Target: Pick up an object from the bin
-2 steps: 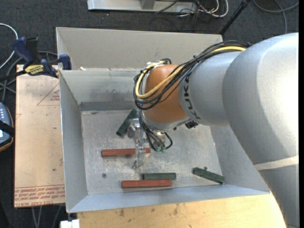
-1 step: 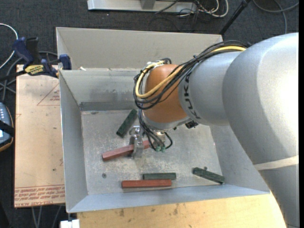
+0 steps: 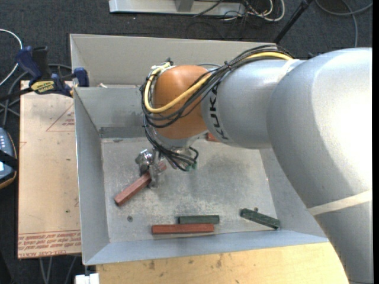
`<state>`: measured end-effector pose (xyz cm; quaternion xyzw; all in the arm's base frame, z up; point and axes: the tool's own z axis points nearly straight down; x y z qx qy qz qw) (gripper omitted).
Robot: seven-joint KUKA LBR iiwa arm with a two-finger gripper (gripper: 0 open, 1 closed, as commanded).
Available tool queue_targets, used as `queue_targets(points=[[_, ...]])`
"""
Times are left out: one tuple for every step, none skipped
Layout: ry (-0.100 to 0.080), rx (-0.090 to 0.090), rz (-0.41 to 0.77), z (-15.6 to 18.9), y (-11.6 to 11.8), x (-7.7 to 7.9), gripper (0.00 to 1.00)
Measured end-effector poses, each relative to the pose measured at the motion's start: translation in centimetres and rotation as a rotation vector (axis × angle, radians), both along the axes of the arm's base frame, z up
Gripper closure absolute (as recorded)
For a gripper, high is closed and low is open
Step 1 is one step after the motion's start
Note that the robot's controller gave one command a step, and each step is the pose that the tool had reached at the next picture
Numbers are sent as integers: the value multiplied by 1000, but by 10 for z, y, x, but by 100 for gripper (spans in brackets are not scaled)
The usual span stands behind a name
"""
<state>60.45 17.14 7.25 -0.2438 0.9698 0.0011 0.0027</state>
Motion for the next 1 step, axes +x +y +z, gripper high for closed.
queue_targets(points=[[-7, 0, 32, 166, -19, -5, 100]])
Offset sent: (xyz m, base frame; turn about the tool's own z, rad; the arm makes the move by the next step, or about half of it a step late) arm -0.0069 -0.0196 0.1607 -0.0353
